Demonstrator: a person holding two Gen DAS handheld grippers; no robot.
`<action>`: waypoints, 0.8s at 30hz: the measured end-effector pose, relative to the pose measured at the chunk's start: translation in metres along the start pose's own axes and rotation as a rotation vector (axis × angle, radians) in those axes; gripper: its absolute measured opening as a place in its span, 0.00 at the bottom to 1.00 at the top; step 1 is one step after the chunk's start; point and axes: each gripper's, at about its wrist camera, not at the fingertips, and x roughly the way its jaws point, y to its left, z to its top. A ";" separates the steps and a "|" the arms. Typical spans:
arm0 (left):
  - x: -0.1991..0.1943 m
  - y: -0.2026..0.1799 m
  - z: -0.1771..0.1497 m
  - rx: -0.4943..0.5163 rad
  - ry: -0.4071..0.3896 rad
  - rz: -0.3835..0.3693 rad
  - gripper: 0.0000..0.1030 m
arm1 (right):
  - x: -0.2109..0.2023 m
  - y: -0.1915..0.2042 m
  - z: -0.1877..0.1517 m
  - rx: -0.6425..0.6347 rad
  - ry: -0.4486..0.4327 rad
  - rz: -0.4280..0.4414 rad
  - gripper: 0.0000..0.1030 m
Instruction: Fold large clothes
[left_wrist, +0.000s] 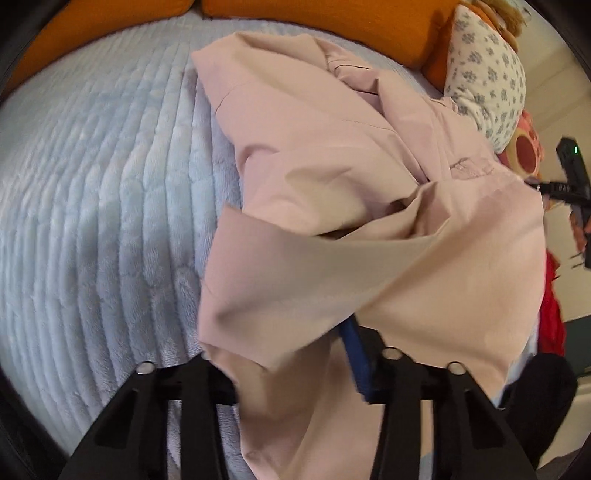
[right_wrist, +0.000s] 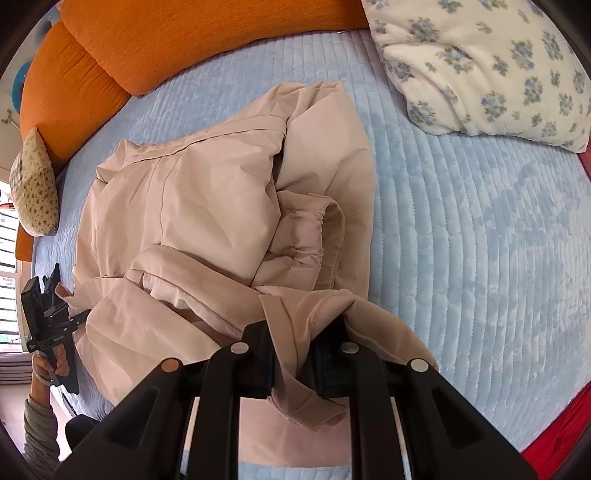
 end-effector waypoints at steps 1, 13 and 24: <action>-0.001 -0.005 0.002 0.014 -0.007 0.014 0.36 | 0.000 0.000 0.000 0.001 -0.002 0.001 0.15; -0.061 -0.019 -0.001 0.032 -0.083 0.079 0.14 | -0.011 -0.011 -0.015 0.023 -0.010 0.043 0.15; -0.073 -0.054 0.023 0.079 -0.175 0.224 0.07 | -0.030 -0.009 -0.035 -0.024 -0.123 0.057 0.14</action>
